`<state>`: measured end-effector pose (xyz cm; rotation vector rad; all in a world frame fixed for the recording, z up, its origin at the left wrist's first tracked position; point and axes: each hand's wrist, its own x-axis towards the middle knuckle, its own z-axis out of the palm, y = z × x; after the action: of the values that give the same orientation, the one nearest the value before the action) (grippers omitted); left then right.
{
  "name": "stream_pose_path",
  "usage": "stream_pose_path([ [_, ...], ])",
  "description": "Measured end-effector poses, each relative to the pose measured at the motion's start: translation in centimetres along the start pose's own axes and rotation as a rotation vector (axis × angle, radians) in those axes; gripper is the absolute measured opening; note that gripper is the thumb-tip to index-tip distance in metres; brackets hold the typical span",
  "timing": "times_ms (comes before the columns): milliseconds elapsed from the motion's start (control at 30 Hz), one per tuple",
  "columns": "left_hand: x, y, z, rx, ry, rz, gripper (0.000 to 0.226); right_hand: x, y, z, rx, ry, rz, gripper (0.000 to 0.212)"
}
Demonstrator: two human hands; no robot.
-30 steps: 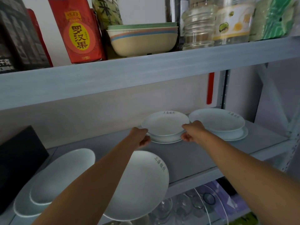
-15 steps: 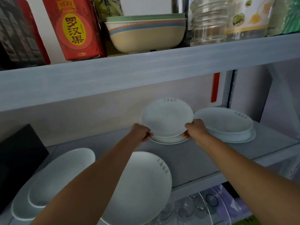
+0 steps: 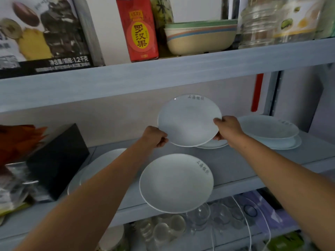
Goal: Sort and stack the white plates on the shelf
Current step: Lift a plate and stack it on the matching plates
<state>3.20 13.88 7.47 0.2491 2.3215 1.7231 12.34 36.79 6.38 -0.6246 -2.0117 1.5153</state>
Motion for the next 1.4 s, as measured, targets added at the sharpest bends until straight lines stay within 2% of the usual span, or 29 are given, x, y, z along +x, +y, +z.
stream_pose_path([
  [200, -4.8, -1.7, -4.2, 0.072, -0.079, -0.029, 0.011, -3.5, -0.5, 1.4, -0.179, 0.052, -0.074, 0.022],
  [367, -7.0, -3.2, -6.0, 0.223, -0.194, -0.139, 0.008, -7.1, 0.6, 2.0, -0.284, -0.023, -0.052, 0.021],
  [500, -8.1, -4.6, -6.2, 0.305, -0.173, -0.154, 0.013, -8.8, 2.2, 1.5, -0.29, -0.054, -0.008, 0.02],
  [633, -9.0, -5.1, -6.1, 0.355, -0.188, -0.156, 0.02, -9.6, 3.6, 0.9, -0.293, -0.069, 0.028, 0.032],
  [767, -9.9, -5.2, -5.8, 0.468, -0.236, -0.178, 0.025, -10.1, 4.9, 0.5, -0.425, -0.073, 0.01, 0.023],
  [867, -10.2, -5.5, -5.2, 0.568, -0.255, -0.171, 0.024, -10.1, 5.5, 0.3, -0.493, -0.081, 0.008, 0.021],
  [1100, -9.8, -6.2, -4.9, 0.84, -0.277, -0.117, 0.024, -9.9, 5.8, 0.9, -0.654, -0.098, -0.04, 0.036],
  [1300, -9.9, -6.0, -4.6, 0.993, -0.254, -0.032, 0.033, -9.5, 5.9, 1.1, -0.78, -0.134, -0.062, 0.027],
  [1400, -9.6, -6.0, -4.6, 1.004, -0.283, -0.051, 0.034, -9.3, 6.0, 1.2, -0.798, -0.146, -0.075, 0.026],
])
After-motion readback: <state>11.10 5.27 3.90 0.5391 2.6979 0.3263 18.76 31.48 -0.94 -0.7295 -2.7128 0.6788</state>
